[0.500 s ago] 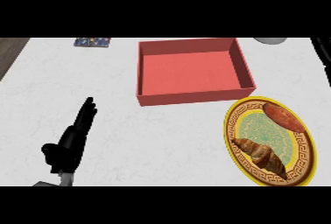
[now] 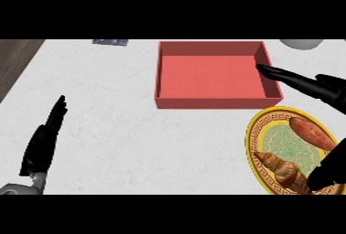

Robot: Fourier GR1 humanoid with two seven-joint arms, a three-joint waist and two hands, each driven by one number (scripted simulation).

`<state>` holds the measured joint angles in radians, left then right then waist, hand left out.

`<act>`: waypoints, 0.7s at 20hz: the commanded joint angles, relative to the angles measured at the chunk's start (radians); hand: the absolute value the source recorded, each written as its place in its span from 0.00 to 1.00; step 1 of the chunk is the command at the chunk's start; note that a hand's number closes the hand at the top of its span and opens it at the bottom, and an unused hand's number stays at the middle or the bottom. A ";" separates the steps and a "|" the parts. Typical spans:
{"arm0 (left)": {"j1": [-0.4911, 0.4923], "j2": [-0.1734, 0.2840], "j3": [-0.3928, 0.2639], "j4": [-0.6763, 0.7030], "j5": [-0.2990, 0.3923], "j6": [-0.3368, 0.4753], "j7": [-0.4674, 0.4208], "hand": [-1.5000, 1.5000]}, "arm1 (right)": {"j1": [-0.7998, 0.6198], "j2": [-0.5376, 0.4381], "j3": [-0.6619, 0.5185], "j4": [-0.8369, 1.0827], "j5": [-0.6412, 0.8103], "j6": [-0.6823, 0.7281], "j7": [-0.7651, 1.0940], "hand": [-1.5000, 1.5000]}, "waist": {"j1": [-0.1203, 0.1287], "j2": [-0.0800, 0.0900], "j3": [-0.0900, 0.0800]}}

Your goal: Pick the sweet potato from the plate and place it in the cardboard box

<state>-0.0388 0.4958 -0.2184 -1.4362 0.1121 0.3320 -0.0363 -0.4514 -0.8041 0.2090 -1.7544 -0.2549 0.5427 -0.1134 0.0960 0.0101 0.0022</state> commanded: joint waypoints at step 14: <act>-0.097 0.084 0.029 0.068 -0.050 -0.014 0.080 0.50 | -0.132 -0.257 0.164 0.120 0.415 0.246 -0.571 0.00 | 0.024 0.029 0.009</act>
<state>-0.1241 0.5736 -0.1789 -1.3691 0.0694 0.3302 0.0308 -0.5167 -1.0041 0.3295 -1.6250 0.0136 0.6989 -0.5065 0.1014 0.0414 0.0125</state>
